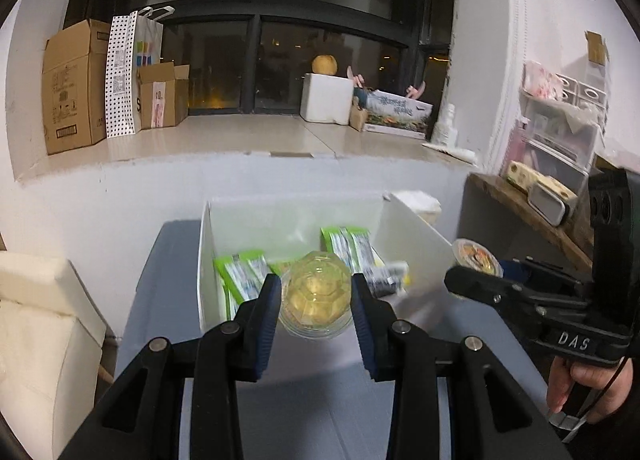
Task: Organize snacks
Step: 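Lower both jelly cups into the white box and open both grippers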
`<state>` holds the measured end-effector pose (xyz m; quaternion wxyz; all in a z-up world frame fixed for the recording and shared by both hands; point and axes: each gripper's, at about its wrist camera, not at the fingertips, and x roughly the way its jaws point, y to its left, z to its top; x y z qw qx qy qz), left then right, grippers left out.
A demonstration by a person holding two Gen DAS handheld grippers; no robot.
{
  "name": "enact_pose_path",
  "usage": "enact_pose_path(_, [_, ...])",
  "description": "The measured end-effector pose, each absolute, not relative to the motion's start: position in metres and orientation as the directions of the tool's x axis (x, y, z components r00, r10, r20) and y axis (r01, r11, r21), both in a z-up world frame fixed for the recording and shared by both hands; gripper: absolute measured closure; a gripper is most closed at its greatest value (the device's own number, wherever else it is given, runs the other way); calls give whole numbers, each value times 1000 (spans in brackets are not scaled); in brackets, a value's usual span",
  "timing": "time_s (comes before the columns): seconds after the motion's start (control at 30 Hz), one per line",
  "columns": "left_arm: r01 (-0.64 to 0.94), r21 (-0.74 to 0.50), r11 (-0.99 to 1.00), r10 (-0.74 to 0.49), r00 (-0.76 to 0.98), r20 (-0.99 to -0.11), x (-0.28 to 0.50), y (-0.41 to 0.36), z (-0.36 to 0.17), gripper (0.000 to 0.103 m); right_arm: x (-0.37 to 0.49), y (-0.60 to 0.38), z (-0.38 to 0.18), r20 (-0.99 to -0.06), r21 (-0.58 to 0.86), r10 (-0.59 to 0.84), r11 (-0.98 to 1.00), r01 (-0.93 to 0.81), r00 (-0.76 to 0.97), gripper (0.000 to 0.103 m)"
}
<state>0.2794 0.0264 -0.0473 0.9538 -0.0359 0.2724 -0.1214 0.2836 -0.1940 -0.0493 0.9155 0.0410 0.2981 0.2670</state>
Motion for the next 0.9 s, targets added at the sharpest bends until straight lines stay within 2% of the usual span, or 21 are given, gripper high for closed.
enact_pose_path(0.23, [179,-89,980,-197,806,-558,329,25,-53,63,350,-182,-49,-585,216,447,890,-401,677,56])
enact_pose_path(0.27, [164,-82,983,-181,800,-572,335,25,-57,59,353,-182,-52,-594,209,437,895,-394,676,56])
enact_pose_path(0.3, [164,-85,983,-182,789,-586,338,25,-60,37,356,-181,-56,-603,205,429,898,-389,673,55])
enact_pose_path(0.33, [164,-91,982,-186,775,-604,341,26,-63,8,359,-183,-61,-610,204,417,905,-374,674,42])
enact_pose_path(0.37, [162,-101,982,-190,778,-599,340,28,-64,0,359,-185,-64,-613,211,410,909,-360,676,14])
enact_pose_path(0.4, [161,-92,983,-184,791,-584,337,29,-64,0,358,-189,-68,-608,231,416,908,-351,676,6])
enact_pose_path(0.43, [161,-84,983,-179,794,-582,335,29,-63,0,357,-194,-70,-605,253,424,905,-343,674,3])
enact_pose_path(0.53, [160,-91,983,-183,794,-580,329,32,-61,0,350,-199,-72,-604,263,425,905,-334,675,2])
enact_pose_path(0.67, [153,-84,985,-173,798,-578,321,32,-60,0,323,-203,-62,-540,218,418,908,-358,731,0])
enact_pose_path(0.9, [180,-150,972,-234,771,-592,268,38,-75,0,275,-222,-64,-540,233,417,909,-347,731,0])
